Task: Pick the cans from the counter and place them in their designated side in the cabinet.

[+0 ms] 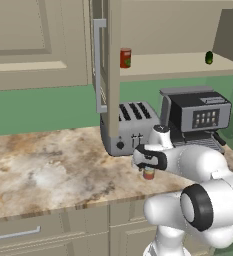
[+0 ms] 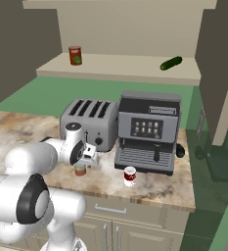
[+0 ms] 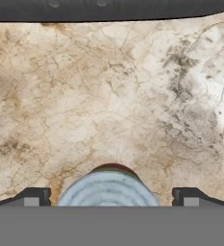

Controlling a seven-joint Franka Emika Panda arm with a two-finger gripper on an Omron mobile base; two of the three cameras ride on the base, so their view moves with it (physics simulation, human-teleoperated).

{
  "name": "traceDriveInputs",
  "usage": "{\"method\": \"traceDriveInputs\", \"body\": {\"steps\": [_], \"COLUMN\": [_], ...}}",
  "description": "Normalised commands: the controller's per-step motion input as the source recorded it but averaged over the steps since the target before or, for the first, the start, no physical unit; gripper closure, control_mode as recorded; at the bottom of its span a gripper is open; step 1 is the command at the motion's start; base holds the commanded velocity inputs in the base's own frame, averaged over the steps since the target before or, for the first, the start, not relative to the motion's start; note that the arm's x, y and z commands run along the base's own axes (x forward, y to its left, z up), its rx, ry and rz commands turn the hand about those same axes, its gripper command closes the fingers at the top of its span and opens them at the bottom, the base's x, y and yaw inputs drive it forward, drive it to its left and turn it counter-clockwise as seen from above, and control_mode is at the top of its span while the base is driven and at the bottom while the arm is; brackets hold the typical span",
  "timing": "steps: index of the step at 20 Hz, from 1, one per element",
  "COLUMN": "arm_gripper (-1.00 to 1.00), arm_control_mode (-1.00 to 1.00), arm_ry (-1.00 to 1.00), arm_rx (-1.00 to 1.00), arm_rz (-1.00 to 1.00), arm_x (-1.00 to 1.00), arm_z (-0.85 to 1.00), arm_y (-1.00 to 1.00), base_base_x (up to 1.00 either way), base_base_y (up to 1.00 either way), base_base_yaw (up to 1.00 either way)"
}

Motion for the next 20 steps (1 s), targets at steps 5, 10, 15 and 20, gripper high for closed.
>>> {"method": "traceDriveInputs", "body": {"steps": [5, 10, 15, 20], "arm_gripper": [-1.0, 1.0, 1.0, 1.0], "arm_control_mode": [-1.0, -1.0, -1.0, -1.0], "arm_ry": [0.0, 0.0, 0.0, 0.0], "arm_rx": [0.0, 0.0, 0.0, 0.0], "arm_rz": [0.0, 0.0, 0.0, 0.0], "arm_x": [0.03, 0.0, -0.02, -0.04], "arm_z": [-0.12, -0.08, 0.0, 0.01], "arm_y": [0.01, 0.05, 0.0, 0.0], "base_base_x": [0.0, 0.0, 0.0, 0.0], "base_base_y": [0.0, 0.0, 0.0, 0.0], "base_base_yaw": [0.0, 0.0, 0.0, 0.0]}}
